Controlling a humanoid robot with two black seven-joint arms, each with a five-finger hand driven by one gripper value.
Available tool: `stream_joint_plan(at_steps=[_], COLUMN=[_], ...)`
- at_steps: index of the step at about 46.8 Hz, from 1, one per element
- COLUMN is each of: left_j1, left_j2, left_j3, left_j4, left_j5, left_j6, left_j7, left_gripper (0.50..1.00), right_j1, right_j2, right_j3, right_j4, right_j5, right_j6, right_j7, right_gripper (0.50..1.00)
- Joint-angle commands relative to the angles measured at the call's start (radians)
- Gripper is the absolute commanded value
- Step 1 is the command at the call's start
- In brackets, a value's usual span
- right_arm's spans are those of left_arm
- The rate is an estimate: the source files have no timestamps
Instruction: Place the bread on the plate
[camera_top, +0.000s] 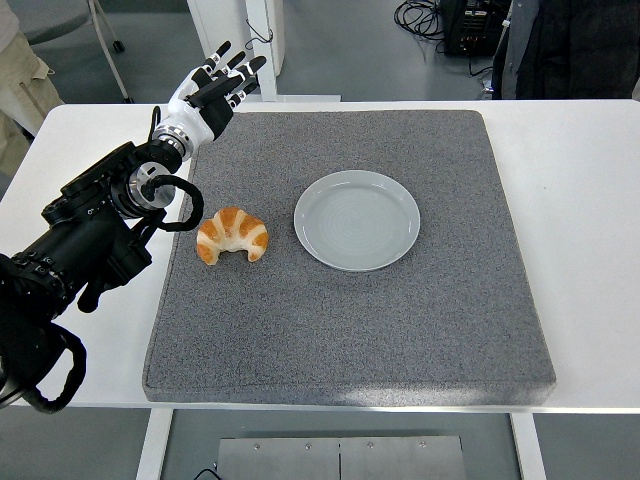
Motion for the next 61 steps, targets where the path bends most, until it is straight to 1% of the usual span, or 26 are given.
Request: stream_joint_plan(at_steps=[1, 12, 17, 22, 27, 39, 46, 54, 61], left_j1=[0.003, -0.003, -0.006, -0.016, -0.028, -0.031, -0.029, -0.034, -0.048], left_j2=[0.0, 0.009, 0.014, 0.029, 0.041, 0.041, 0.041, 0.043, 0.04], left_j3=[-0.009, -0.003, -0.009, -0.012, 0.002, 0.005, 0.007, 0.007, 0.036], left_j4=[0.0, 0.0, 0.0, 0.0, 0.0, 0.0, 0.0, 0.0, -0.002], left_j5=[0.0, 0.0, 0.001, -0.006, 0.001, 0.004, 0.006, 0.007, 0.009], left_j6=[0.0, -0.002, -0.017, -0.015, -0.008, -0.002, 0.014, 0.001, 0.003], left_j7=[-0.002, 0.001, 0.007, 0.003, 0.012, 0.014, 0.014, 0.015, 0.035], left_gripper=[0.986, 0.986, 0.986, 0.986, 0.986, 0.986, 0.986, 0.986, 0.986], right_j1=[0.0, 0.0, 0.0, 0.0, 0.0, 0.0, 0.0, 0.0, 0.0], right_j2=[0.0, 0.0, 0.0, 0.0, 0.0, 0.0, 0.0, 0.0, 0.0], right_j3=[0.0, 0.0, 0.0, 0.0, 0.0, 0.0, 0.0, 0.0, 0.0], right_j4=[0.0, 0.0, 0.0, 0.0, 0.0, 0.0, 0.0, 0.0, 0.0], right_j5=[0.0, 0.0, 0.0, 0.0, 0.0, 0.0, 0.0, 0.0, 0.0], right_j6=[0.0, 0.0, 0.0, 0.0, 0.0, 0.0, -0.001, 0.0, 0.0], right_j7=[0.0, 0.0, 0.0, 0.0, 0.0, 0.0, 0.0, 0.0, 0.0], right_gripper=[1.0, 1.0, 1.0, 1.0, 1.0, 1.0, 1.0, 1.0, 1.0])
